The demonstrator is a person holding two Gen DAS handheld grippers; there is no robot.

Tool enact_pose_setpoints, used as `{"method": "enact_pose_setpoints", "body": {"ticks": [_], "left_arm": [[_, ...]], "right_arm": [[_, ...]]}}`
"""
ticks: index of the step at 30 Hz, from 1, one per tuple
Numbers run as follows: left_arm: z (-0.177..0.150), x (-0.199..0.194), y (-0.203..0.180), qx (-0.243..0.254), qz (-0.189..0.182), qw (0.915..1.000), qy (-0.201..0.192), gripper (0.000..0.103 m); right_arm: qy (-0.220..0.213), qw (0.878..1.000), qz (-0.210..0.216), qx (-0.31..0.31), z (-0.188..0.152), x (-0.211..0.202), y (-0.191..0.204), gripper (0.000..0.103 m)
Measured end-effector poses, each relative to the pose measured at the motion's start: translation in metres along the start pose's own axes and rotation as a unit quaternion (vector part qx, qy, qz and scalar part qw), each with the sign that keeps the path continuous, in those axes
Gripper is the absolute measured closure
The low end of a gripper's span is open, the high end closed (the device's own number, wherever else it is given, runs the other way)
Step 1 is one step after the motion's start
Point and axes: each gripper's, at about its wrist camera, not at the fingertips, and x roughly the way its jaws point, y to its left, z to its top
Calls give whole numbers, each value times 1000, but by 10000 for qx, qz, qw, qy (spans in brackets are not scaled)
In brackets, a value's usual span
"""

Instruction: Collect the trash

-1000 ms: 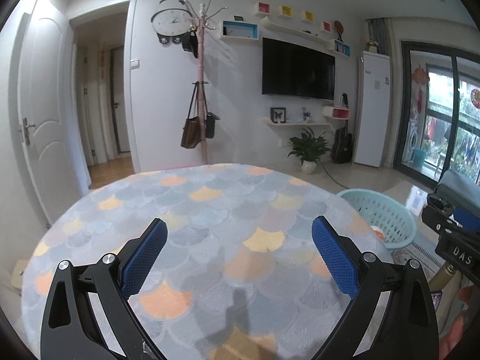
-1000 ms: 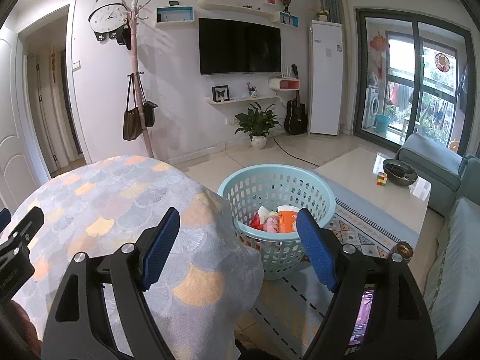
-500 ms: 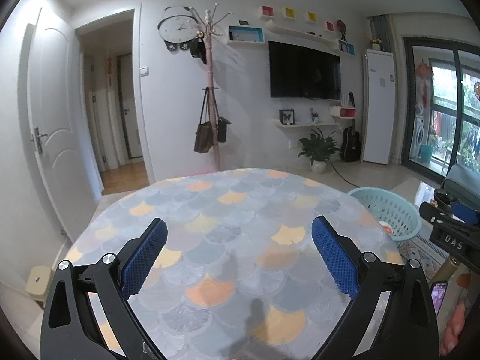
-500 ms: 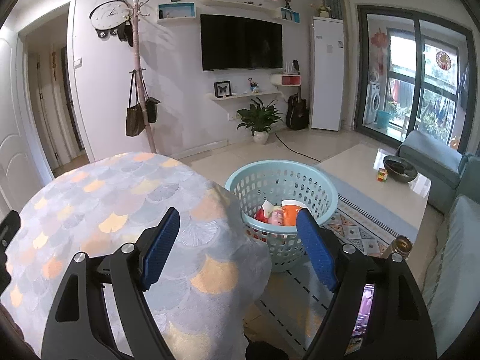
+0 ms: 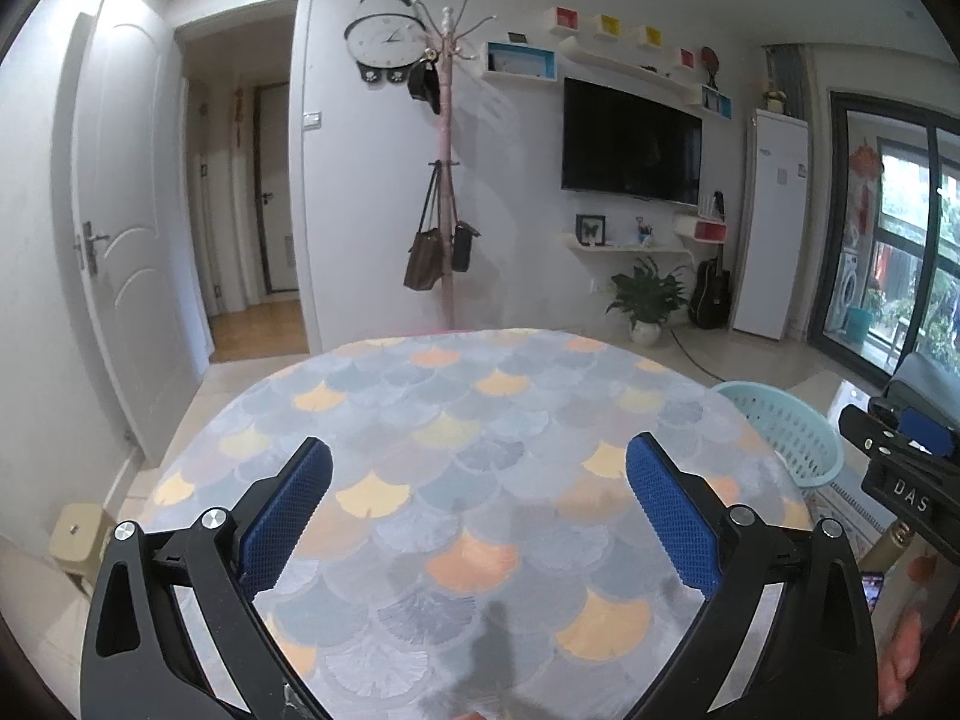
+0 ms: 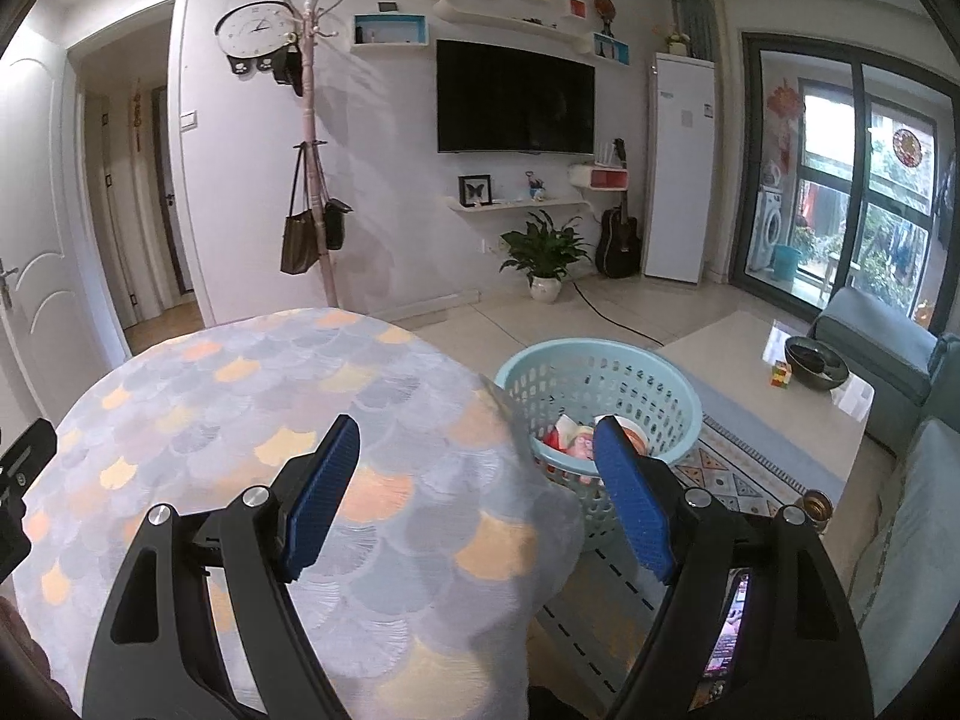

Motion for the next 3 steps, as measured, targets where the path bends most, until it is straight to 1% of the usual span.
{"method": "enact_pose_setpoints", "body": {"ticks": [3], "left_arm": [[0, 1, 8, -62, 106, 9999, 10, 8]], "right_arm": [[-15, 10000, 47, -73, 2, 0, 9, 27]]}}
